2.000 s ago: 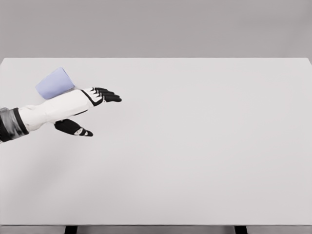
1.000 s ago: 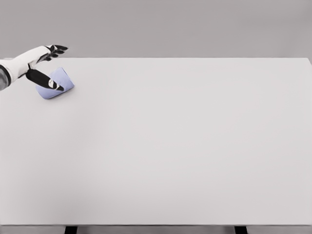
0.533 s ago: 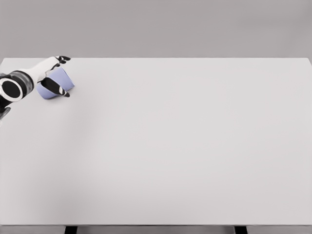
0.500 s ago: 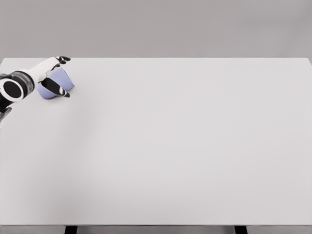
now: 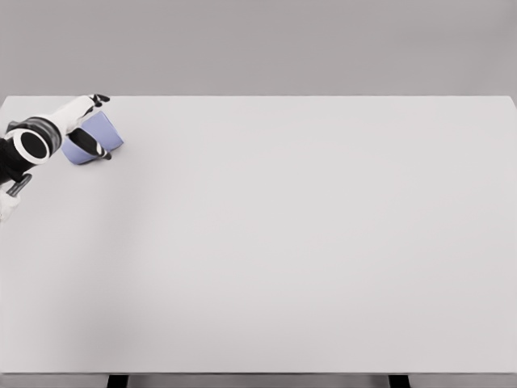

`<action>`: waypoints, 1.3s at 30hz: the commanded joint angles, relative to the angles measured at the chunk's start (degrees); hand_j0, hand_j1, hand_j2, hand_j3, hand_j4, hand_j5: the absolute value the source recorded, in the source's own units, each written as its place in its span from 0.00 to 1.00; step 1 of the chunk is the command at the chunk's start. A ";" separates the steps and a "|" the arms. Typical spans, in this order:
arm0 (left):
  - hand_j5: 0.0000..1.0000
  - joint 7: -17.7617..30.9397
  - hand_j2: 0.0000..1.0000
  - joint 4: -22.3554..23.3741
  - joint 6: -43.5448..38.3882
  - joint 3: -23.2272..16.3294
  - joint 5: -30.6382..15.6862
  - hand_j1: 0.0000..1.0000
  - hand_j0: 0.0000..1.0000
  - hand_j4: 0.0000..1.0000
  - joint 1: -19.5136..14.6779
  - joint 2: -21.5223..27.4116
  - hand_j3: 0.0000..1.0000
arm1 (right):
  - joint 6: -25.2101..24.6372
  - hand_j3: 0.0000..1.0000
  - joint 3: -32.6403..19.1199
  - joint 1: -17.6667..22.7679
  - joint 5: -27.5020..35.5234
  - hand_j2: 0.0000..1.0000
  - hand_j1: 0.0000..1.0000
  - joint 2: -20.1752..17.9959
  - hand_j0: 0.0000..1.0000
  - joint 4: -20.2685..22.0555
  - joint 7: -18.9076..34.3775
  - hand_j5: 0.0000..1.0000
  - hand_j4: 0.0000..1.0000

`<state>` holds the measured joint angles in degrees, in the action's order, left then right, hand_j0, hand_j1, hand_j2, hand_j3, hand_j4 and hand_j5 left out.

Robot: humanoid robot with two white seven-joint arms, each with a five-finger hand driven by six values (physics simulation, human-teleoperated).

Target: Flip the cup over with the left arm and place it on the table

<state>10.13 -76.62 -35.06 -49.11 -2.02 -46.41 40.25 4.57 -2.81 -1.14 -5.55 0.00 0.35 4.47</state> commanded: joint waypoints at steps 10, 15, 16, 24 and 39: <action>1.00 -0.02 1.00 6.05 0.06 -0.02 3.51 1.00 1.00 1.00 -0.70 -3.33 1.00 | 0.00 1.00 0.00 0.00 0.01 1.00 1.00 0.00 1.00 0.00 0.01 1.00 1.00; 1.00 -0.11 1.00 7.45 0.06 -0.02 4.04 1.00 1.00 1.00 -0.79 -4.04 1.00 | 0.00 1.00 0.00 0.00 0.01 1.00 1.00 0.00 1.00 0.00 0.01 1.00 1.00; 1.00 -0.11 1.00 7.54 0.06 0.07 4.22 1.00 1.00 1.00 -0.88 -4.04 1.00 | 0.00 1.00 0.00 0.09 0.01 1.00 1.00 0.00 1.00 0.00 0.01 1.00 1.00; 0.96 -0.11 0.96 9.56 0.06 0.07 4.22 0.96 0.96 0.96 -1.32 -5.27 0.96 | 0.00 1.00 0.00 0.00 0.01 1.00 1.00 0.00 1.00 0.00 0.01 1.00 1.00; 0.78 -2.22 0.78 11.67 0.06 0.15 4.13 0.78 0.78 0.78 -1.41 -7.02 0.78 | 0.00 1.00 0.00 0.00 0.01 1.00 1.00 0.00 1.00 0.00 0.01 1.00 1.00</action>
<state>8.34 -65.30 -35.06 -49.02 1.90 -47.81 33.49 4.57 -2.81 -1.14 -5.55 0.00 0.35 4.47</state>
